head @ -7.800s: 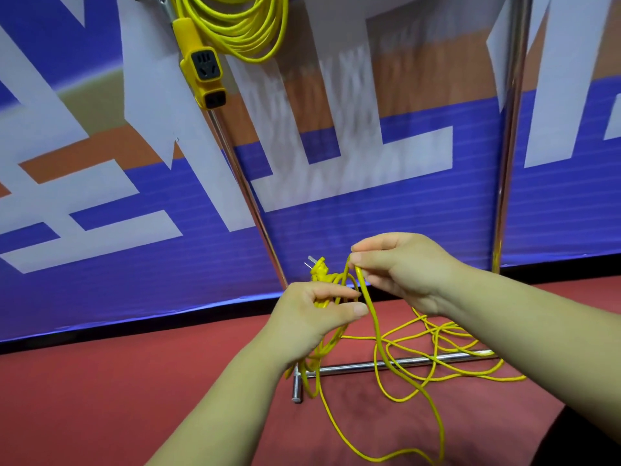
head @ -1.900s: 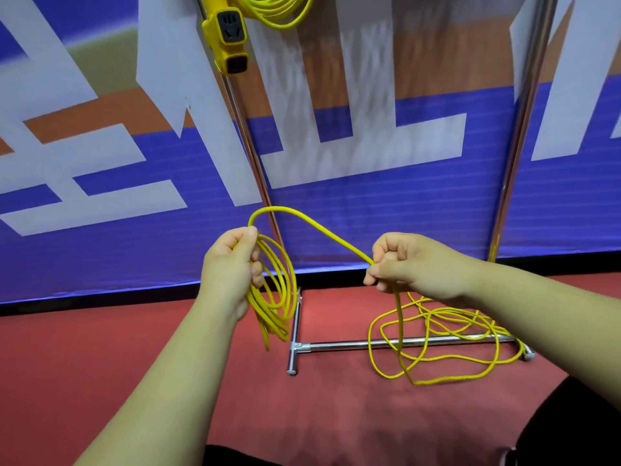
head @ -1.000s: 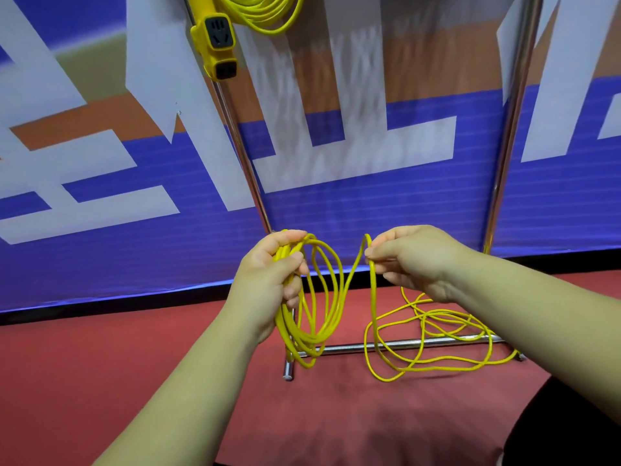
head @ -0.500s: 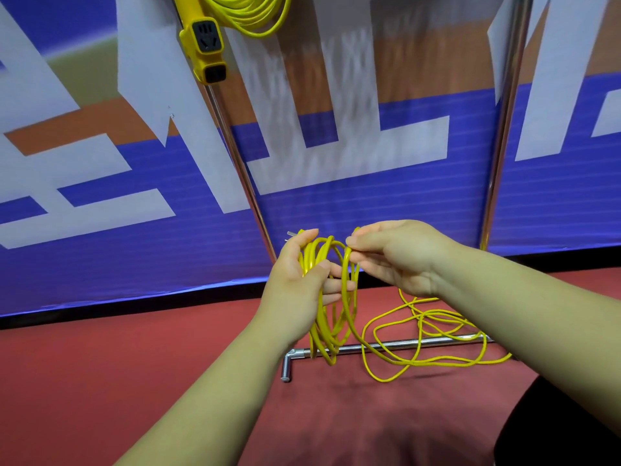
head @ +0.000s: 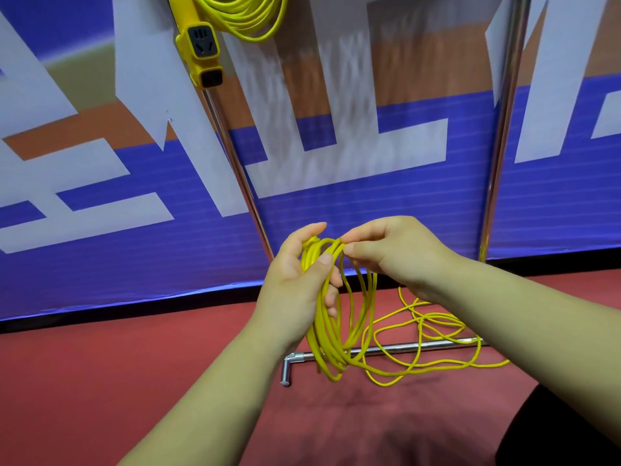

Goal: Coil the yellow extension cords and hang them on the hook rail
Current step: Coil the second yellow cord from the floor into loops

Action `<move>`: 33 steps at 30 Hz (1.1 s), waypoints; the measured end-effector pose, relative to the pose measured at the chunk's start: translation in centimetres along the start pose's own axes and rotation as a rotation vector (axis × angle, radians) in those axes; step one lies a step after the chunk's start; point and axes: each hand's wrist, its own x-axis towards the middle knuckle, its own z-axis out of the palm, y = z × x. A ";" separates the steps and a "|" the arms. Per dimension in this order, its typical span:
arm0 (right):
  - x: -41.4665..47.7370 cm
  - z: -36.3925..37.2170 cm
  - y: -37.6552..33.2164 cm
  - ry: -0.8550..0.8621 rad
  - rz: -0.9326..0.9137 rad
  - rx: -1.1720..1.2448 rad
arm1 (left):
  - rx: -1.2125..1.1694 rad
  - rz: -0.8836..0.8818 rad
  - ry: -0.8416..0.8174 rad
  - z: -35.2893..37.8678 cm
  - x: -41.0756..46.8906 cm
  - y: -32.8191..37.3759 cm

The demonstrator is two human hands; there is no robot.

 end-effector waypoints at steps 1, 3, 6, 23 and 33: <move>0.2 -0.1 0.2 0.017 -0.025 -0.042 | -0.017 0.003 -0.005 -0.2 0.0 0.1; 0.3 -0.2 0.4 0.031 -0.065 -0.067 | -0.062 0.003 0.000 -0.5 -0.1 0.5; 0.6 0.1 1.1 0.067 -0.091 -0.087 | -0.180 -0.005 0.047 -1.2 0.0 1.3; -1.1 5.1 7.6 -0.623 0.147 -0.465 | -0.467 0.096 0.471 -7.0 0.8 3.4; 0.3 3.4 5.1 -0.348 0.134 -0.134 | -0.241 0.066 0.472 -10.2 0.1 1.4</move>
